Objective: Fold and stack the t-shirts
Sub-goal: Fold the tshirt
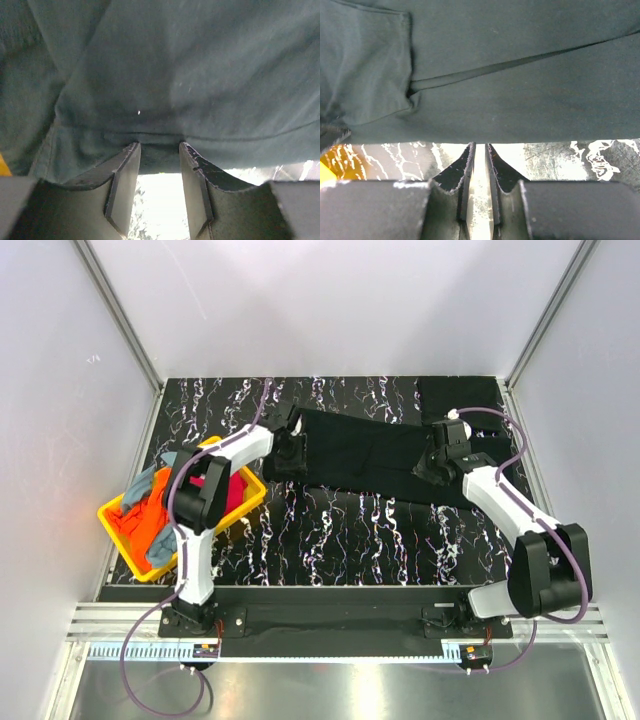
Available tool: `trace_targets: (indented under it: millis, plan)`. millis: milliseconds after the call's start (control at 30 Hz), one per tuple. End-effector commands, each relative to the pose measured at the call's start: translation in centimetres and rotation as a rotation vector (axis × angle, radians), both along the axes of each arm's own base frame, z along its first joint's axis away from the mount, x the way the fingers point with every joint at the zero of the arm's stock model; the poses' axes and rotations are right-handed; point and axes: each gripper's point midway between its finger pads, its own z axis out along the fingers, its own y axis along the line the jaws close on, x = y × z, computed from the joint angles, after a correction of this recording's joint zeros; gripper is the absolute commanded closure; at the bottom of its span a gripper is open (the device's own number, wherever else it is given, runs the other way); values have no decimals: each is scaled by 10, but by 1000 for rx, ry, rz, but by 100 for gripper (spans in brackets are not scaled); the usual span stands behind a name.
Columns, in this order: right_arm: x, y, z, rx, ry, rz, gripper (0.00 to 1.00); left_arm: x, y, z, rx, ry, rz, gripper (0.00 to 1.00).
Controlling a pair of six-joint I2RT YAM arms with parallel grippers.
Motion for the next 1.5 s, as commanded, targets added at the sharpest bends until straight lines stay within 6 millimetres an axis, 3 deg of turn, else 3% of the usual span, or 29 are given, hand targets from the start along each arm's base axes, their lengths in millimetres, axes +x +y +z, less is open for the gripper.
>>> trace_targets:
  millis: [0, 67, 133, 167, 233, 267, 300, 400, 433, 467, 567, 600, 667, 700, 767, 800, 833, 867, 933, 1033, 1067, 1100, 1167, 1200, 1267, 1467]
  plan:
    - [16, 7, 46, 40, -132, 8, 81, 41, -1, -3, 65, -79, 42, 56]
    - [16, 6, 53, 43, -150, 8, 80, 47, 4, -10, 109, -60, 50, 56]
    - [19, 5, 64, 40, -180, 7, 80, 65, 7, -16, 111, -60, 71, 55]
    - [19, 4, 68, 36, -194, 7, 79, 82, 3, -6, 82, -93, 96, 56]
    - [22, -1, 83, 18, -230, -8, 79, 98, 3, -20, 96, -88, 94, 55]
    - [23, -2, 88, 13, -245, -13, 78, 122, -1, 1, 75, -148, 111, 55]
    - [26, -7, 99, 2, -270, -33, 78, 127, 11, -20, 94, -99, 137, 55]
    - [27, -16, 129, -26, -337, -67, 77, 160, 7, 8, -41, -149, 178, 55]
    - [24, -19, 140, -31, -364, -71, 77, 167, 0, 22, -68, -194, 146, 55]
    - [22, -24, 155, -40, -397, -87, 76, 171, -16, 51, -113, -260, 102, 53]
    - [15, -29, 175, -41, -440, -98, 76, 163, -43, 88, -165, -325, 20, 52]
    - [12, -31, 183, -44, -459, -107, 76, 151, -63, 114, -198, -356, -18, 52]
    - [0, -37, 196, -37, -476, -136, 76, 134, -81, 125, -206, -371, -51, 52]
    - [-4, -40, 202, -36, -488, -153, 77, 116, -106, 146, -230, -401, -104, 53]
    - [-19, -44, 216, -8, -517, -171, 78, 95, -131, 149, -258, -406, -148, 62]
    - [-25, -43, 219, -1, -526, -165, 78, 79, -155, 162, -305, -428, -192, 69]
    - [-36, -47, 229, 1, -557, -164, 78, 66, -170, 162, -354, -402, -215, 81]
    - [-42, -49, 232, -2, -568, -166, 78, 53, -179, 152, -368, -374, -227, 86]
    - [-58, -58, 244, -18, -606, -189, 78, 31, -213, 153, -424, -374, -278, 97]
    - [-73, -63, 260, 1, -654, -201, 77, 11, -249, 128, -460, -306, -288, 100]
    - [-77, -61, 263, 13, -664, -194, 77, 10, -259, 129, -477, -303, -289, 100]
    - [-80, -56, 266, 34, -670, -166, 77, 4, -271, 105, -468, -265, -297, 100]
    - [-86, -53, 271, 56, -689, -147, 77, 7, -287, 99, -500, -254, -283, 100]
    - [-87, -52, 272, 60, -692, -142, 76, 5, -292, 75, -490, -215, -277, 100]
    - [-91, -54, 272, 49, -695, -141, 76, 7, -302, 57, -507, -182, -263, 100]
    - [-92, -51, 267, 56, -679, -131, 76, 2, -293, 25, -445, -157, -250, 100]
